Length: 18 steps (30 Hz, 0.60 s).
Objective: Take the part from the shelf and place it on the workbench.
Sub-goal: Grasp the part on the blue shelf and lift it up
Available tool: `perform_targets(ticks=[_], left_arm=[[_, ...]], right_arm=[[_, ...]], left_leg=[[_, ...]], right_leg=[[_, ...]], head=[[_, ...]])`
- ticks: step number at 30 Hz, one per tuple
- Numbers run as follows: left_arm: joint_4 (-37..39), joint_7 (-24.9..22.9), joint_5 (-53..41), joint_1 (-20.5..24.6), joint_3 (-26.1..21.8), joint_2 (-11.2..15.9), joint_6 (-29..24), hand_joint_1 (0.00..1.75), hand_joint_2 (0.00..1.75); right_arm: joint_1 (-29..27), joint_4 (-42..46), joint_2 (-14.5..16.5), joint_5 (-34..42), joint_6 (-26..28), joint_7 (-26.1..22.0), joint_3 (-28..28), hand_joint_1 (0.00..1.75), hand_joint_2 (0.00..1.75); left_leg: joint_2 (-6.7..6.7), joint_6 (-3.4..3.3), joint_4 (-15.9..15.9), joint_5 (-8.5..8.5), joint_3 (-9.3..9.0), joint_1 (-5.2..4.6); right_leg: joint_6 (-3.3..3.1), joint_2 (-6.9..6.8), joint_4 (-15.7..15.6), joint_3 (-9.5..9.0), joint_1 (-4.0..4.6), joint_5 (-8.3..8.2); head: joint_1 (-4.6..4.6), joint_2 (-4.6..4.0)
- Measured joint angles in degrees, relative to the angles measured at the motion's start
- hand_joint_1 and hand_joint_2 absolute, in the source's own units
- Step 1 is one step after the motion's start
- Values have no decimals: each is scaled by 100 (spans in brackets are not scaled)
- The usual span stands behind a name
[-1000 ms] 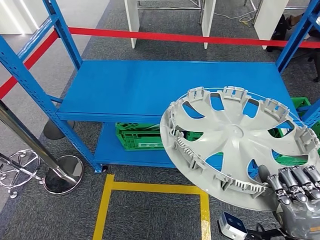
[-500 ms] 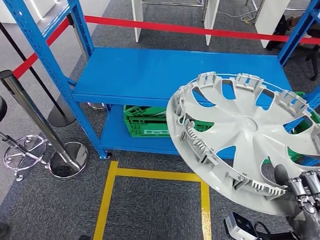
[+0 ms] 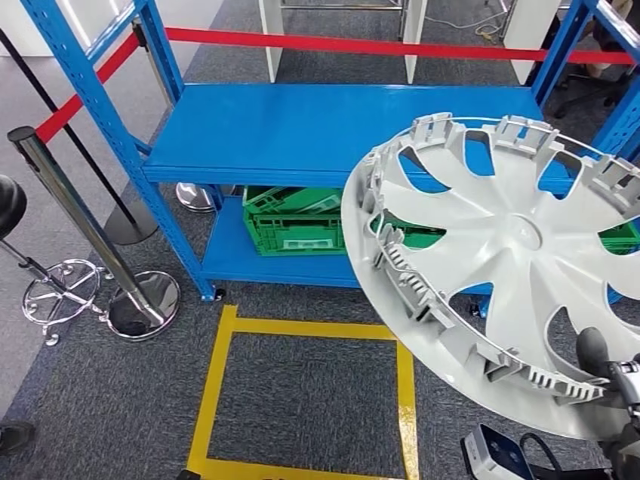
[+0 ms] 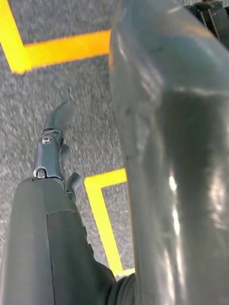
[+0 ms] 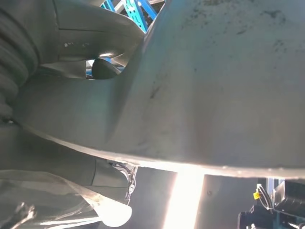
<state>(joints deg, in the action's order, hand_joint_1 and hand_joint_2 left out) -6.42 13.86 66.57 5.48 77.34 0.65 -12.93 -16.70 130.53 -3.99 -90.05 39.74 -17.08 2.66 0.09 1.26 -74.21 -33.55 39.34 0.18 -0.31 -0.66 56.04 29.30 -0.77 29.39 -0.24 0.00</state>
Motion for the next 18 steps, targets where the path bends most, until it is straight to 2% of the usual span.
perform_targets(ticks=[1, 3, 4, 5, 6, 8, 9, 10, 11, 13, 14, 15, 16, 17, 18], left_arm=[[-3, 0, -2, 5, 12, -1, -2, 0, 0], [-5, 0, -5, 14, 32, 1, -5, 0, 0], [-5, 0, -11, 20, 40, 3, -7, 0, 0], [-5, 0, -24, 24, 50, 5, -7, 0, 0], [-6, 0, -42, 31, 62, 5, -7, 0, 0], [-8, -3, -82, 37, 87, -3, -7, 0, 0], [-10, -5, -98, 43, 98, -12, -7, 0, 0], [-11, -7, -113, 48, 108, -19, -8, 0, 0], [-13, -7, -129, 56, 116, -27, -9, 0, 0], [-14, -7, -161, 68, 141, -37, -10, 0, 0], [-15, -7, -174, 73, 162, -45, -10, 0, 0], [-17, -7, -188, 77, 185, -56, -10, 0, 0], [-21, -7, -203, 81, 205, -68, -10, 0, 0], [-27, -7, -217, 84, 221, -79, -13, 0, 0], [-33, -6, -231, 87, 232, -90, -18, 0, 0]], right_arm=[[0, 13, 4, -1, 0, -1, 1, 175, 175], [-2, 40, 11, -2, 0, -5, 8, 175, 175], [-1, 54, 14, -2, 0, -9, 16, 175, 175], [0, 66, 16, -2, 0, -16, 26, 175, 175], [0, 75, 19, -1, 0, -25, 36, 175, 175], [-13, 91, 27, 0, 0, -42, 57, 175, 175], [-28, 97, 33, 0, 0, -48, 69, 175, 175], [-44, 102, 40, 1, 0, -52, 83, 175, 175], [-58, 106, 46, 1, 0, -56, 101, 175, 175], [-75, 107, 56, 2, 0, -68, 132, 175, 175], [-85, 107, 60, 2, 0, -77, 148, 175, 175], [-97, 107, 66, 2, 0, -89, 162, 175, 175], [-109, 107, 72, 2, 0, -99, 175, 175, 175], [-118, 107, 80, 1, 0, -109, 187, 175, 175], [-122, 107, 90, 1, 0, -118, 197, 175, 175]], left_leg=[[0, -10, 45, 134, -141, 3], [-6, -61, 678, 385, -641, -2], [-11, -93, 1094, 403, -903, -12], [-16, -119, 1421, 375, -1086, -27], [-21, -140, 1610, 337, -1165, -46], [-18, -193, 1754, 374, -1148, -62], [-9, -232, 1795, 426, -1111, -57], [1, -280, 1837, 482, -1068, -47], [12, -320, 1865, 539, -1011, -37], [23, -363, 1841, 651, -855, -54], [27, -366, 1824, 707, -769, -63], [31, -365, 1803, 760, -684, -70], [35, -359, 1779, 809, -597, -72], [36, -347, 1749, 855, -512, -71], [36, -329, 1713, 896, -436, -70]], right_leg=[[7, 1, 44, 94, 5, -51], [31, 3, 127, 276, 10, -128], [52, 2, 159, 344, 17, -163], [82, -2, 178, 399, 18, -208], [115, -8, 178, 444, 13, -260], [188, -14, 166, 525, -4, -353], [219, -6, 188, 572, -11, -312], [245, 7, 290, 636, -13, -173], [265, 21, 502, 722, -15, 61], [289, 41, 1201, 903, -17, 583], [300, 42, 1531, 948, -17, 713], [308, 43, 1718, 927, -16, 708], [313, 43, 1713, 818, -16, 587], [316, 43, 1498, 611, -18, 411], [317, 43, 1128, 332, -24, 283]], head=[[0, 0], [-3, 0], [1, 0], [1, 0], [3, 0], [2, 0], [5, 0], [14, 0], [29, 0], [50, 0], [53, 0], [53, 0], [55, 0], [55, 0], [57, 0]])
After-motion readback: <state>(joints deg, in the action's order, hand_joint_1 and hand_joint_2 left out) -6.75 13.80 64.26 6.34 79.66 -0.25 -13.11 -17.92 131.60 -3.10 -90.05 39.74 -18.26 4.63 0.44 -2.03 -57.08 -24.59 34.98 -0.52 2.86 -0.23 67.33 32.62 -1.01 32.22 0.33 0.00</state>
